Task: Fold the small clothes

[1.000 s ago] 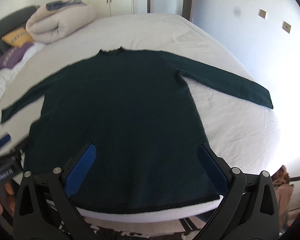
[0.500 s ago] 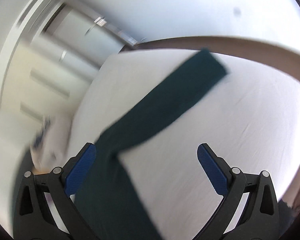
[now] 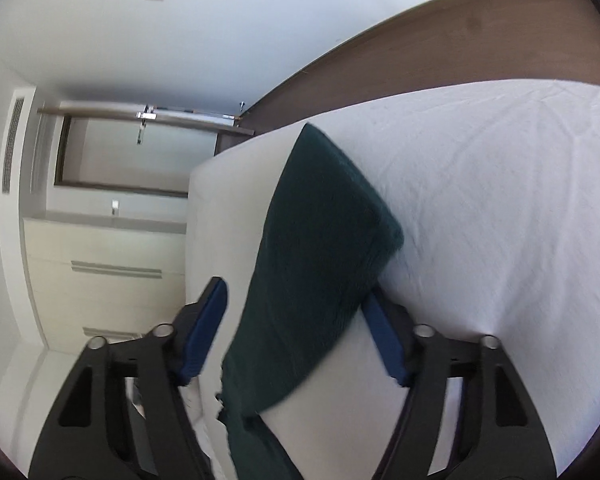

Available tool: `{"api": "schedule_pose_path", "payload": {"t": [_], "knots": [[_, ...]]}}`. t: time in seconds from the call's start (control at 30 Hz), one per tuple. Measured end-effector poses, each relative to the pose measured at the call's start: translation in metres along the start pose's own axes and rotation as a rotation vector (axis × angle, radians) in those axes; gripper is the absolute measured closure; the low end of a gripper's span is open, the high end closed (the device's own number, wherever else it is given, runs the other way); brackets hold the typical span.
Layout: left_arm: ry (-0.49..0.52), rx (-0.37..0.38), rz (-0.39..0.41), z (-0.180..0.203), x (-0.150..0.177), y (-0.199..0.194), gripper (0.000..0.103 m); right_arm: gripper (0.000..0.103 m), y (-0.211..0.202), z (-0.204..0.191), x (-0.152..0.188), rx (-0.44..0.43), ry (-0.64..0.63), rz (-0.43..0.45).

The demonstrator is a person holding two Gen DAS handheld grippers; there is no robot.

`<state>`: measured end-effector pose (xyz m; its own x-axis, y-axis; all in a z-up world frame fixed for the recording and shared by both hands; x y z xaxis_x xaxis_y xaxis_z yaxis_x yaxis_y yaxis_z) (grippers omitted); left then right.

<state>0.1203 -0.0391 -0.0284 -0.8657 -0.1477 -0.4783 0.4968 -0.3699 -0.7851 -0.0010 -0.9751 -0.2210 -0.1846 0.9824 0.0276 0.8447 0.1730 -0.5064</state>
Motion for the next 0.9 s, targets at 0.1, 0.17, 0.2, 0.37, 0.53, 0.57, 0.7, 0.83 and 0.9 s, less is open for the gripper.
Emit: {"api": "schedule_pose_path", "payload": {"t": [0.1,0.17,0.2,0.37,0.53,0.57,0.7,0.83,0.9], "knots": [[0.036,0.013,-0.008,0.011,-0.005,0.008,0.000,0.060,0.015,0.005,-0.010,-0.011,0.022,0.013],[0.059,0.016,-0.010,0.018,-0.010,0.013,0.002,0.071,0.023,0.003,-0.016,-0.004,0.003,0.012],[0.066,0.016,-0.012,0.020,-0.012,0.015,0.002,0.072,0.027,0.001,-0.020,0.003,-0.011,0.012],[0.082,0.054,-0.044,0.029,-0.029,0.032,0.007,0.095,0.046,-0.022,-0.025,0.092,-0.131,0.021],[0.074,0.139,-0.075,0.048,-0.061,0.050,0.009,0.096,0.079,-0.105,0.023,0.214,-0.565,-0.015],[0.067,0.171,-0.075,0.054,-0.072,0.055,0.009,0.096,0.088,-0.124,0.043,0.236,-0.679,-0.027],[0.013,0.292,-0.130,0.067,-0.096,0.079,0.009,0.096,0.130,-0.191,0.144,0.315,-1.127,-0.056],[-0.041,0.448,-0.247,0.077,-0.106,0.107,0.009,0.096,0.169,-0.203,0.229,0.357,-1.369,-0.058],[-0.028,0.481,-0.304,0.083,-0.109,0.121,0.008,0.096,0.184,-0.207,0.242,0.386,-1.419,-0.085]]}}
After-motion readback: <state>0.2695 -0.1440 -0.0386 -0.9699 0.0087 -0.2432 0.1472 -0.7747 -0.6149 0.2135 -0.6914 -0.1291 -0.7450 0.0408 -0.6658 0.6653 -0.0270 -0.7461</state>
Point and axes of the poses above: each gripper's, at about its wrist camera, not at the fingertips, and y roughly the way its jaws point, z to its right, x to its underside, the point moved 2 cm from there along y, roughly the way its jaws point, and after that the axes turned 6 degrees about -z, right-handed, at the moved point
